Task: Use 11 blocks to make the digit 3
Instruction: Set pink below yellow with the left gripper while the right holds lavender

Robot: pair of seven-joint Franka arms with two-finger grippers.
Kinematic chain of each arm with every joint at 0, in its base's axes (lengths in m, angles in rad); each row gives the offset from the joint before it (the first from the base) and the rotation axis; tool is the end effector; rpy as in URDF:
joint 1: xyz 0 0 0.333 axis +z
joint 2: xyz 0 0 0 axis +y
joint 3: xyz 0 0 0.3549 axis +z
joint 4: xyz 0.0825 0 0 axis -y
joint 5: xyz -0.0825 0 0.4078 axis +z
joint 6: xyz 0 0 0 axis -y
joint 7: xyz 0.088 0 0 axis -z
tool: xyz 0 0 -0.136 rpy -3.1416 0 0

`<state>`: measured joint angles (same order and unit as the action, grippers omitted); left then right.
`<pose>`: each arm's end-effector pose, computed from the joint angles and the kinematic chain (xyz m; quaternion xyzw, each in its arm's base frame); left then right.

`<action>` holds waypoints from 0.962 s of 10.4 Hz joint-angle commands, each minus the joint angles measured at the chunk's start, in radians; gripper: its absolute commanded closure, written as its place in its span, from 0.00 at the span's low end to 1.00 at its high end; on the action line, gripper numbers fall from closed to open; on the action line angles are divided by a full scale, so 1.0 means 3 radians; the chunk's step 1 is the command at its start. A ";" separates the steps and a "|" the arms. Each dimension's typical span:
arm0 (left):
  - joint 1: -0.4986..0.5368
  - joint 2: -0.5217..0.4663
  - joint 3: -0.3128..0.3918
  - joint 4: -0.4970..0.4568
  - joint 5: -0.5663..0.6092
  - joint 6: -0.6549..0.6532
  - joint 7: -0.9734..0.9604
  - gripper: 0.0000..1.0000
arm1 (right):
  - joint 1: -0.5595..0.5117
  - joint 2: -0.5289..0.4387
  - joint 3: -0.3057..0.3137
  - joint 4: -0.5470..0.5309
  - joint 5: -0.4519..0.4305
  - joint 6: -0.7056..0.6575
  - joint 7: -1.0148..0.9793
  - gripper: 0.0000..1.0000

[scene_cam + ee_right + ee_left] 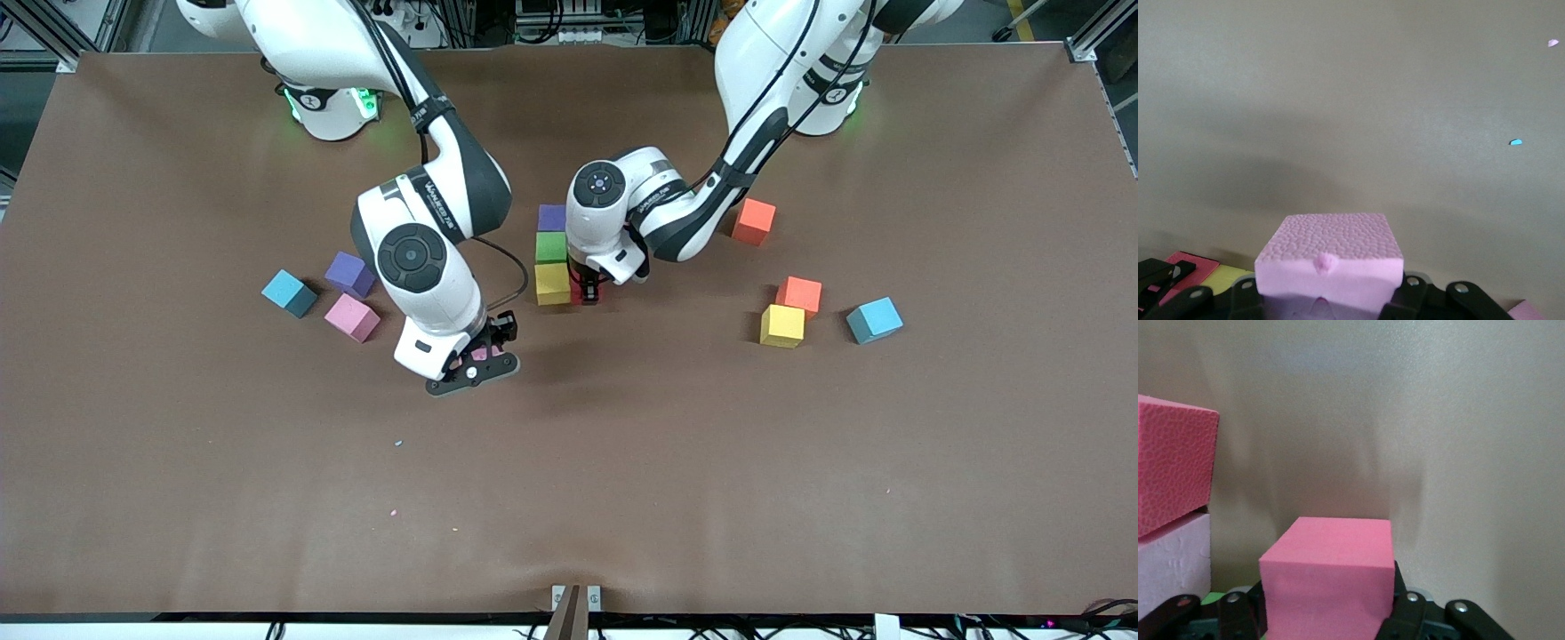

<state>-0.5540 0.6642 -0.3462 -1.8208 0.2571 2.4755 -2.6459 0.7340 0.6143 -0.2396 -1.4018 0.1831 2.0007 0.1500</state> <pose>0.4433 -0.5297 0.1754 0.6899 0.7232 -0.0276 0.0160 0.6456 0.4051 0.3463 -0.9879 -0.1547 0.0033 0.0143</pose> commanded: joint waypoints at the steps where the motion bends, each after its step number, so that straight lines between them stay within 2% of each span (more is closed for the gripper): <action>1: -0.0009 -0.0010 -0.0002 -0.0036 0.0115 0.0062 -0.0088 0.92 | 0.0028 -0.0018 -0.0009 -0.0021 -0.0007 -0.0017 0.0017 0.78; 8: -0.0025 0.0010 -0.0002 -0.0015 0.0115 0.0073 -0.0083 0.89 | 0.0059 -0.0008 -0.0009 -0.0026 0.0003 -0.0001 0.0118 0.78; 10: -0.0025 0.0015 -0.0002 -0.0005 0.0115 0.0073 -0.0077 0.84 | 0.0059 -0.0008 -0.0009 -0.0026 0.0003 -0.0001 0.0129 0.78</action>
<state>-0.5569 0.6652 -0.3464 -1.8210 0.2571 2.4814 -2.6459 0.7437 0.6153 -0.2383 -1.4058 0.1831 2.0008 0.1677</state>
